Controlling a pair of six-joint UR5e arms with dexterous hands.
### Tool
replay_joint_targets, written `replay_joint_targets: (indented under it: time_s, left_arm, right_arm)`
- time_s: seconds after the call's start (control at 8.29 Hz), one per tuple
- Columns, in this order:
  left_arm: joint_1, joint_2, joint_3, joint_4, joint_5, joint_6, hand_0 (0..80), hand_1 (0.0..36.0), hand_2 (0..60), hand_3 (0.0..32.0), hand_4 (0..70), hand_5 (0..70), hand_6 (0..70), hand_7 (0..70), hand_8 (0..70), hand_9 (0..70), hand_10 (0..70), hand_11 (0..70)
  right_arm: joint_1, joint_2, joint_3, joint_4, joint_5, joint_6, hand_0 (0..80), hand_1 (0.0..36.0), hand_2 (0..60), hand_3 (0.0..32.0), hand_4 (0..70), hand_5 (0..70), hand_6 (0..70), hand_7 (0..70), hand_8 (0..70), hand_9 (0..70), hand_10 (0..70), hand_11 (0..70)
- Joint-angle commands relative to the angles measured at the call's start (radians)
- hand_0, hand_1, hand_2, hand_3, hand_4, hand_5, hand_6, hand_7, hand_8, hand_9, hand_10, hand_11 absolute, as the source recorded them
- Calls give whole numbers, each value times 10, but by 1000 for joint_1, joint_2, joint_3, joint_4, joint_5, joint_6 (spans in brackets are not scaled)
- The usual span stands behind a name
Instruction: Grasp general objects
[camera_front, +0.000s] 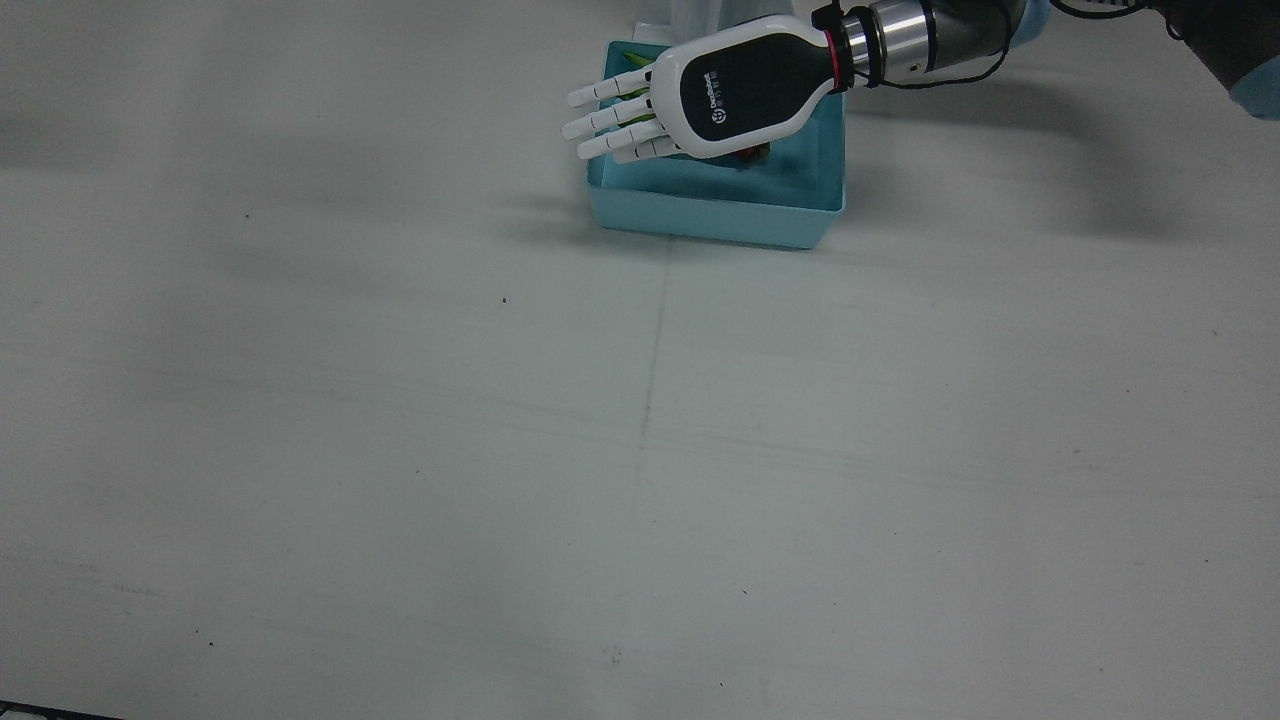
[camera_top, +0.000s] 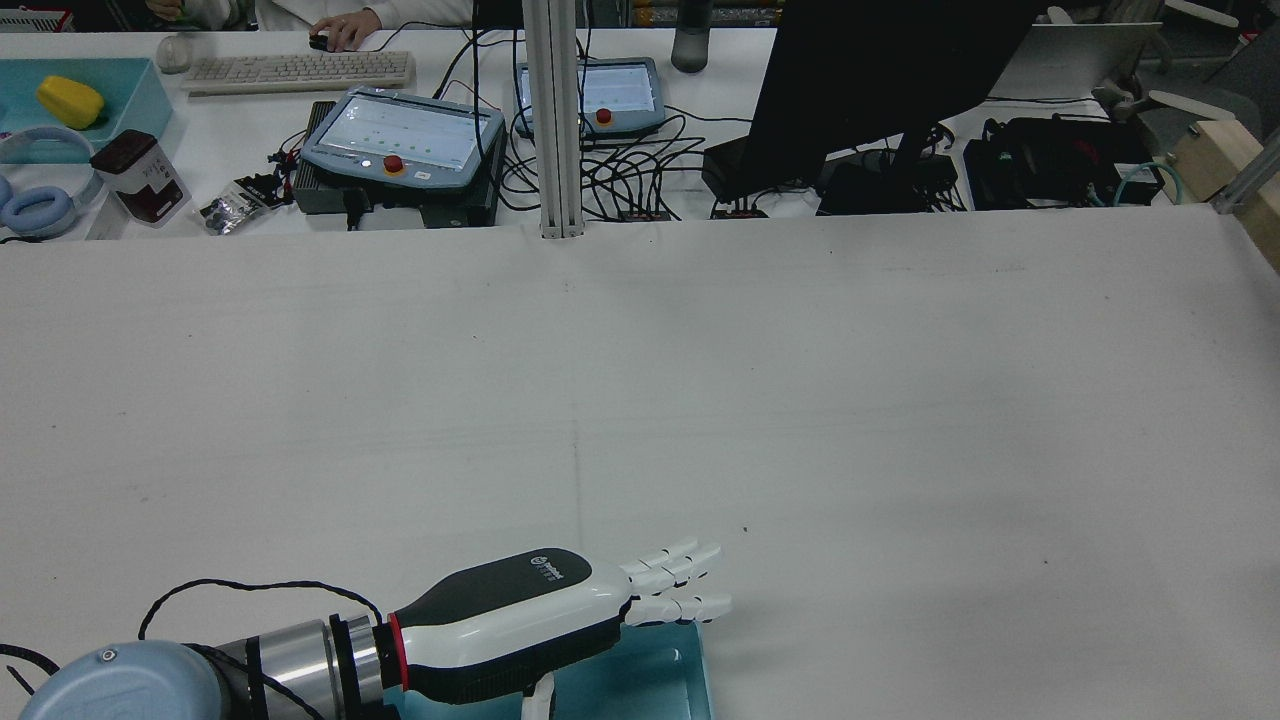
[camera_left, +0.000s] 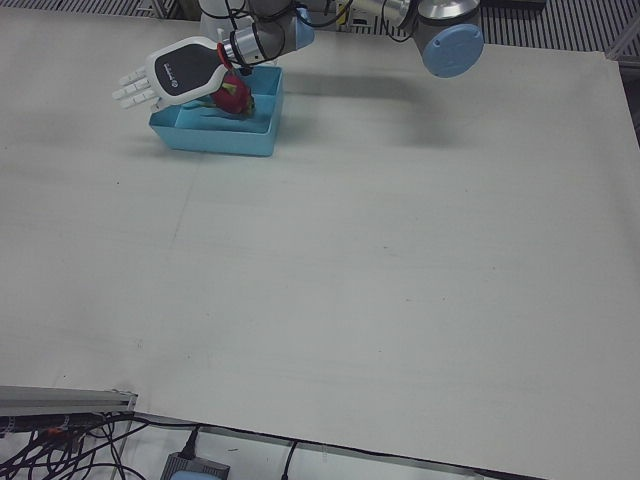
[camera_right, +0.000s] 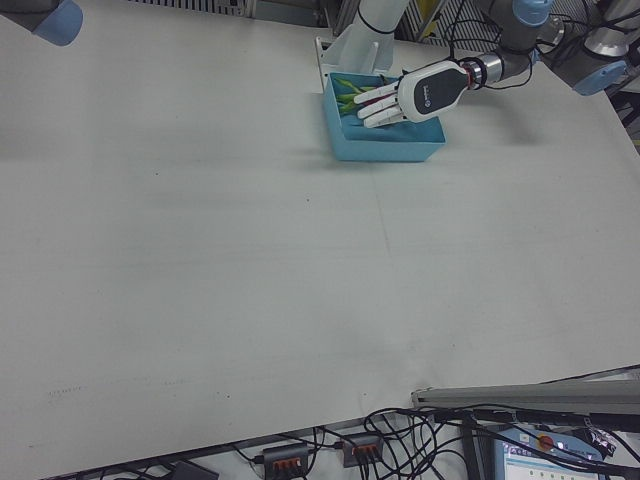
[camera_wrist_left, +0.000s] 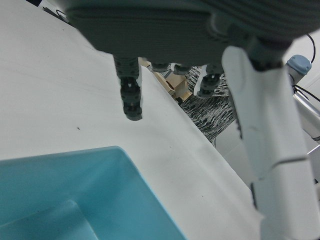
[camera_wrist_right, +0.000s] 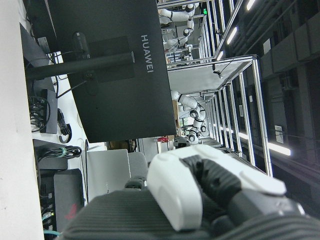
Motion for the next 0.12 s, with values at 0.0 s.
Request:
replay_joint_targets:
  time_s: [0.0]
  left_arm:
    - [-26,15,15,-25,0,-5,478,110,0,0,68,0,0,0,0,0,0,8]
  right_arm:
    - [0,0,0,0,0,0,0,0,0,0,0,0,0,0,0,0,0,0]
